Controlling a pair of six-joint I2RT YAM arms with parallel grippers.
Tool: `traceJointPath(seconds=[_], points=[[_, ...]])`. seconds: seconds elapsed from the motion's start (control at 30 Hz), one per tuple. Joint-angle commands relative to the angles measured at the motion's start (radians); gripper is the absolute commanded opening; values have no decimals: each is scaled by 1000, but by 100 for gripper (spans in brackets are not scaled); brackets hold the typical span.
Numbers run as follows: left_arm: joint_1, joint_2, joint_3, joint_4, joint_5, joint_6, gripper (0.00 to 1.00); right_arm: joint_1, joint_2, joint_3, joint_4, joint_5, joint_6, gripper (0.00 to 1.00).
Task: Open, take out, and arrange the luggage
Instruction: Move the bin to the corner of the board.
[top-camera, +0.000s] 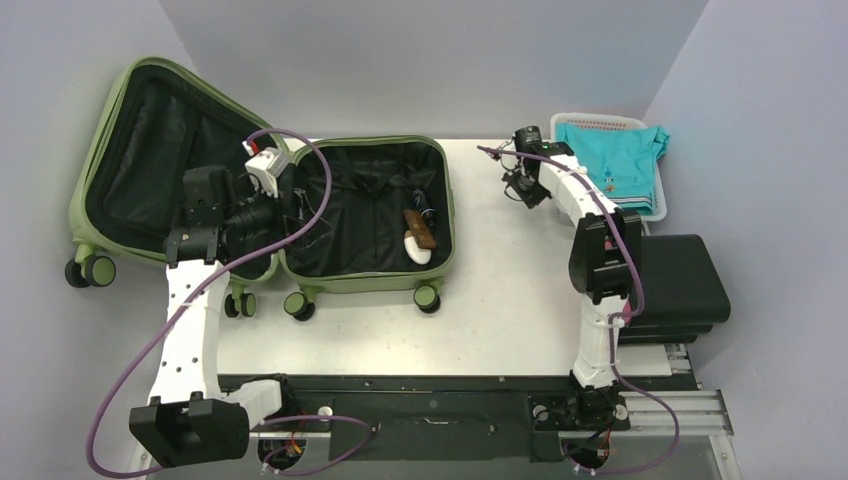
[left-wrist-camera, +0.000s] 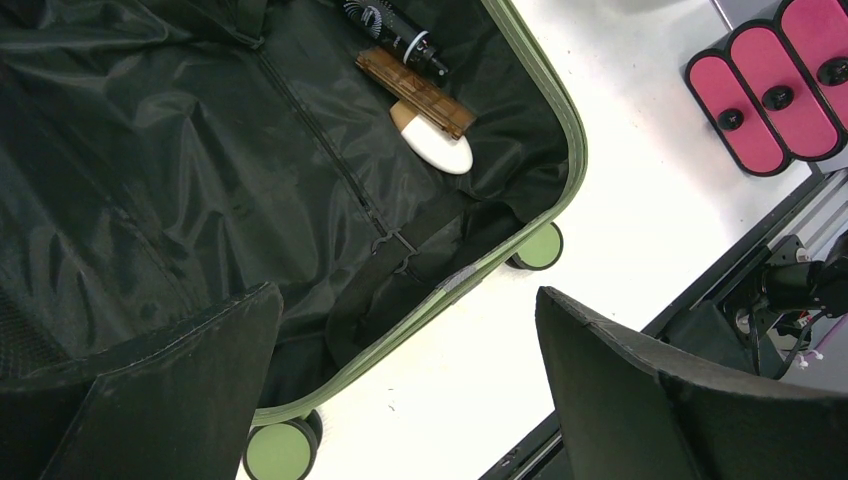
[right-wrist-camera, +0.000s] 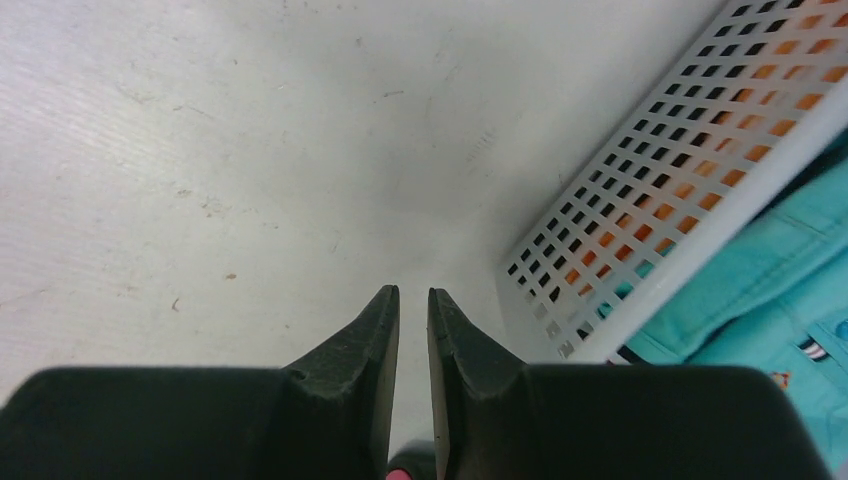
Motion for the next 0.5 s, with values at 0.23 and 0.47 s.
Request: traceJointPath(seconds=[0.23,0.47], points=[[10,-18,2,46,32,-3,96,-79,-12,25,48,128,72,14],[10,-18,7,45,33,-4,96,-101,3,39,35,149,73,14]])
